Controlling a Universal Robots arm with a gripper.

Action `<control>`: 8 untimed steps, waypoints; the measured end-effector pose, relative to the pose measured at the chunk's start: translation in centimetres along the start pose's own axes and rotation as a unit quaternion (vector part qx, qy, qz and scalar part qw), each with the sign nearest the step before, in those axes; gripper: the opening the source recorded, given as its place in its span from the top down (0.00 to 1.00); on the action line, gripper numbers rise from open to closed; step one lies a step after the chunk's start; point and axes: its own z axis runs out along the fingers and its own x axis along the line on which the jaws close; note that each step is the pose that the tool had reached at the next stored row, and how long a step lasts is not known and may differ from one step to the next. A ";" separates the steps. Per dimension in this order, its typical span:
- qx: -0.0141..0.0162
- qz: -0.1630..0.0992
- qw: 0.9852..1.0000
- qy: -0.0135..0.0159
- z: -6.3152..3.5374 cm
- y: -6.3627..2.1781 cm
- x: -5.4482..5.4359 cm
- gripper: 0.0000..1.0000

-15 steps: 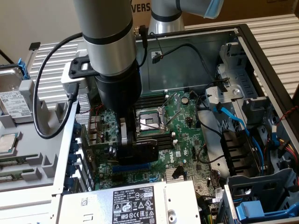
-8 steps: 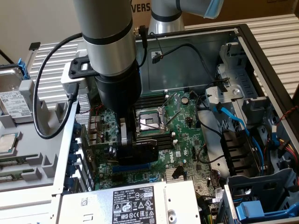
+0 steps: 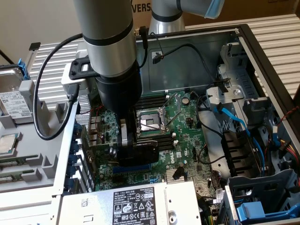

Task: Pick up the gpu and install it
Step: 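Insert the gpu into the slot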

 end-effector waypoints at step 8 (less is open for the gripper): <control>0.000 0.000 1.000 0.000 0.13 0.00 0.0 0.74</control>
